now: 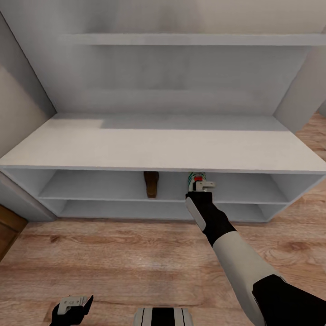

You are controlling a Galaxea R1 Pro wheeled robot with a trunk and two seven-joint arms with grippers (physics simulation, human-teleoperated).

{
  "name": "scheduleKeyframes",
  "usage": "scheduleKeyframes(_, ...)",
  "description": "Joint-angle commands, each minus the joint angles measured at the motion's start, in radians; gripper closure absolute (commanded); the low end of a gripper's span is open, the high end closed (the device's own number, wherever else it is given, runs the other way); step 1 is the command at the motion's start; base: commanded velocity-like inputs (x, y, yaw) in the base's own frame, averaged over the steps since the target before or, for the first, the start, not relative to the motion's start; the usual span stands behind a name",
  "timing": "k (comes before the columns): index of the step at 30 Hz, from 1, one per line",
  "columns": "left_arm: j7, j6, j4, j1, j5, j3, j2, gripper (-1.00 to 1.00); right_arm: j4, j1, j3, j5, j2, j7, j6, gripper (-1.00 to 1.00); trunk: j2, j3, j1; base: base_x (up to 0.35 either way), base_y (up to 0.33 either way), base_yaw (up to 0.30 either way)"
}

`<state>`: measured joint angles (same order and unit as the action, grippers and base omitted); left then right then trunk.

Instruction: Pick up the two gym shoes and the two sandals from the corridor floor and place them onto the hallstand (shoe rack) in the corridor, making sure they are on the rack and not on the floor. Arrange them so the two gym shoes are next to each other and the two sandals are next to each other.

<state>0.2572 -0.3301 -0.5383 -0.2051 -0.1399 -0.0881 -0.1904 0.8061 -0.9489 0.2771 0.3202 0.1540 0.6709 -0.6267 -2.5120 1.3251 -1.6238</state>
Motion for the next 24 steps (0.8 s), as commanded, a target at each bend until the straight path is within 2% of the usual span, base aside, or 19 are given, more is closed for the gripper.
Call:
scheduleKeyframes(1,0.01,0.0,0.0,0.0,-0.01,-0.002,0.0,-1.0,0.001,-0.001,0.004,0.01,-0.001,0.009,-0.002,1.0,0.0,0.001,0.0,0.008,0.0,0.0)
scheduleKeyframes(8,0.01,0.002,0.001,0.0,-0.01,-0.002,0.0,-1.0,0.001,-0.001,0.002,0.01,-0.001,0.01,-0.002,1.0,0.0,0.001,0.0,0.208,0.0,0.0)
scheduleKeyframes(15,0.01,0.002,0.001,0.0,-0.01,-0.002,0.0,-1.0,0.001,-0.001,0.002,0.01,-0.001,0.01,-0.002,1.0,0.0,0.001,0.0,0.053,0.0,0.0)
scheduleKeyframes(24,0.01,0.002,0.001,0.0,-0.01,-0.002,0.0,-1.0,0.001,-0.001,0.002,0.01,-0.001,0.01,-0.002,1.0,0.0,0.001,0.0,0.138,0.0,0.0)
